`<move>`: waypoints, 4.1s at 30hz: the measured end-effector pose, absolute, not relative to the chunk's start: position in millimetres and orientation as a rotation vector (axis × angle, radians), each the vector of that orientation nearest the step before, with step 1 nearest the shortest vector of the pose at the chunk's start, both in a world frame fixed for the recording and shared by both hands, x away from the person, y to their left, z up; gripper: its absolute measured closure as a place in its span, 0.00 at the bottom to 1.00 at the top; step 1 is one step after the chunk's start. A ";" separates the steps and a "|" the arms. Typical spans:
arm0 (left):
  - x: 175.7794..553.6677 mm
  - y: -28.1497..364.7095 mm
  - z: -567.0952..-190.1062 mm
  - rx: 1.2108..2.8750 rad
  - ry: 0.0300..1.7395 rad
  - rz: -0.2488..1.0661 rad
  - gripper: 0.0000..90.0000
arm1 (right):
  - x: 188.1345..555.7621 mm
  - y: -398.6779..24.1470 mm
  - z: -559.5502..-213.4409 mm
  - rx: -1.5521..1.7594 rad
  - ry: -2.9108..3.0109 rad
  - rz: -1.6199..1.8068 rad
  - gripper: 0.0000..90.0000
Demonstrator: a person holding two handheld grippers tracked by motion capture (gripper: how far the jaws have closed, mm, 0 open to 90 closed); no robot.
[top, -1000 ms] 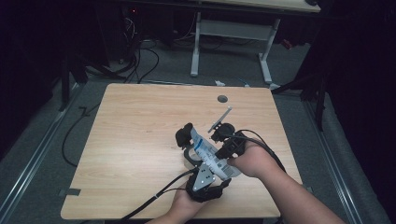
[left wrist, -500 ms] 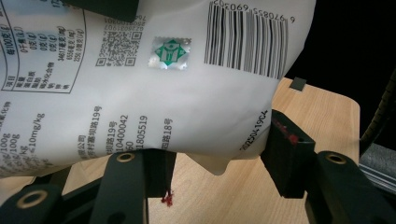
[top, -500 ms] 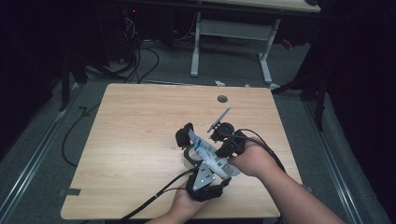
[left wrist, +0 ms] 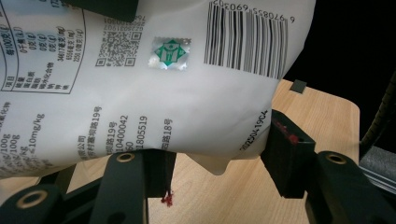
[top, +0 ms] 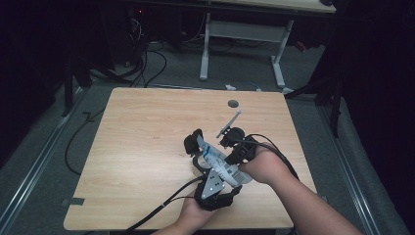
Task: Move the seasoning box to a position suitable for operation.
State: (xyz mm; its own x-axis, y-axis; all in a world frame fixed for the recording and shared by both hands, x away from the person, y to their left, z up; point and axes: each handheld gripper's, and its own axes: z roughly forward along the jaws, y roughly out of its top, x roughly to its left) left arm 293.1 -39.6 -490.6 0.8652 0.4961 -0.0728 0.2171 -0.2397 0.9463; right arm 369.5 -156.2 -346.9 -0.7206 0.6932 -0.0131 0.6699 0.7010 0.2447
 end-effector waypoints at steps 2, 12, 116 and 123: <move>293.4 -39.8 -490.0 1.821 0.539 0.284 0.55 | 370.0 -156.0 -346.3 1.120 2.799 0.339 1.00; 294.0 -40.4 -487.7 1.808 0.544 0.281 0.55 | 370.4 -155.5 -342.7 1.117 2.793 0.337 1.00; 294.1 -39.8 -484.7 1.798 0.543 0.287 0.54 | 375.8 -149.3 -341.6 1.088 2.815 0.313 1.00; 293.7 -39.9 -484.3 1.795 0.544 0.286 0.54 | 376.0 -148.9 -341.4 1.097 2.817 0.308 1.00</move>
